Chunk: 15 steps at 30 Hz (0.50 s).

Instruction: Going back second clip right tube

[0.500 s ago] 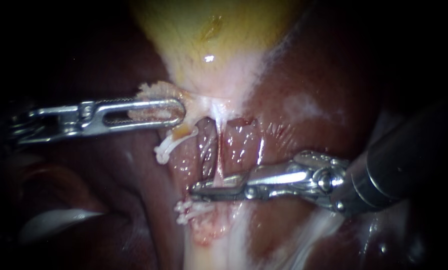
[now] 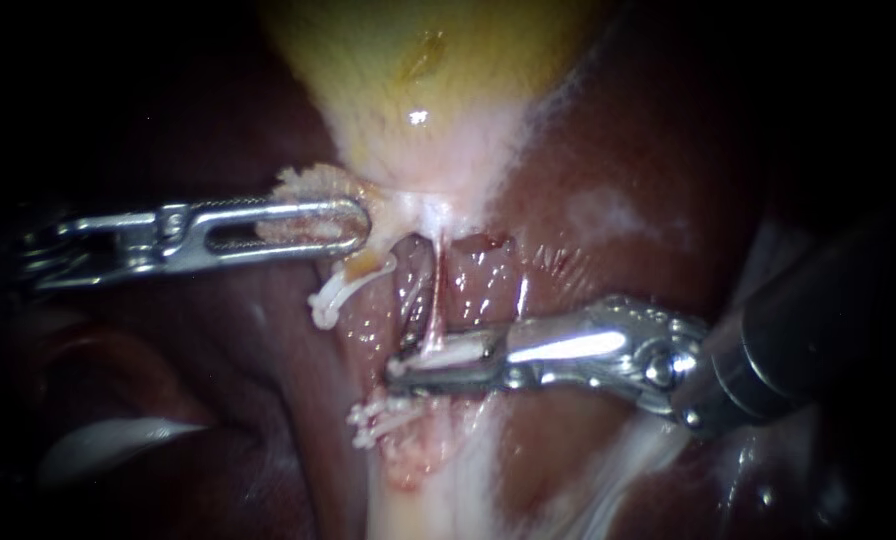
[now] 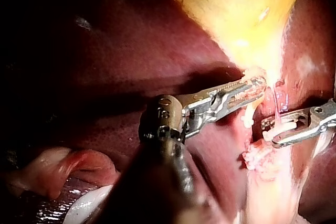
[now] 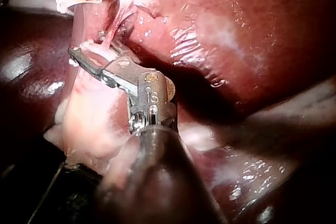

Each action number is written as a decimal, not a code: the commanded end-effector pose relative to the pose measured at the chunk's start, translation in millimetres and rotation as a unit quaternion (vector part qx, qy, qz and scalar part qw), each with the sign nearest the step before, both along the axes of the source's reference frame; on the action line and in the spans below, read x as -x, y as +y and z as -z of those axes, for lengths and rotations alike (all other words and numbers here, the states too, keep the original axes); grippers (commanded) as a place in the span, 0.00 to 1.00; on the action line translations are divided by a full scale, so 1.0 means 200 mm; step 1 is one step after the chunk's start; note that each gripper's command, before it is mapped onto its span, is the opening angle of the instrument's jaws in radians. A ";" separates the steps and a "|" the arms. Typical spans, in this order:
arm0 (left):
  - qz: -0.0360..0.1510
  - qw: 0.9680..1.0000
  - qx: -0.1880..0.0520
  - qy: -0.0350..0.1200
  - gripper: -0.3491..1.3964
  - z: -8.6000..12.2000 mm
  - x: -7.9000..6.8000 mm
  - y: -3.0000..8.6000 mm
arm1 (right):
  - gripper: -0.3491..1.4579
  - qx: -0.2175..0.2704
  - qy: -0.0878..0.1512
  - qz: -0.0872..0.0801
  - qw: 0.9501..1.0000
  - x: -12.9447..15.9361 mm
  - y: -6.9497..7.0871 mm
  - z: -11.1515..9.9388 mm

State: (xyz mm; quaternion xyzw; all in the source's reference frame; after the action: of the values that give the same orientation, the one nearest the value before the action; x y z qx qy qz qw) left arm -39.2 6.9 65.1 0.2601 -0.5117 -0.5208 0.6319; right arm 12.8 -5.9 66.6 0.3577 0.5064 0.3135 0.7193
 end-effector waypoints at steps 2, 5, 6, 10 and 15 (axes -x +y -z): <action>0.000 1.000 0.000 0.000 0.00 0.000 0.000 0.000 | 0.47 0.007 0.004 0.000 1.000 0.000 0.000 -0.002; 0.000 1.000 0.000 0.000 0.00 0.000 0.000 0.000 | 0.47 0.017 0.006 0.004 1.000 0.000 -0.002 -0.004; 0.000 1.000 0.000 -0.002 0.00 0.000 0.000 0.000 | 0.47 0.023 0.007 0.006 1.000 0.000 -0.003 -0.005; 0.000 1.000 0.001 -0.002 0.00 0.000 0.000 0.000 | 0.47 0.035 0.009 0.009 0.999 0.000 -0.003 -0.007; 0.000 1.000 0.001 -0.002 0.00 0.000 0.000 -0.001 | 0.47 0.063 0.014 0.017 0.998 0.002 -0.002 -0.009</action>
State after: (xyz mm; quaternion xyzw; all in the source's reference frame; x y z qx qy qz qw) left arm -39.2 6.8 65.1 0.2608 -0.5133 -0.5196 0.6313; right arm 12.3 -6.2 68.4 0.3182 0.5315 0.2556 0.7423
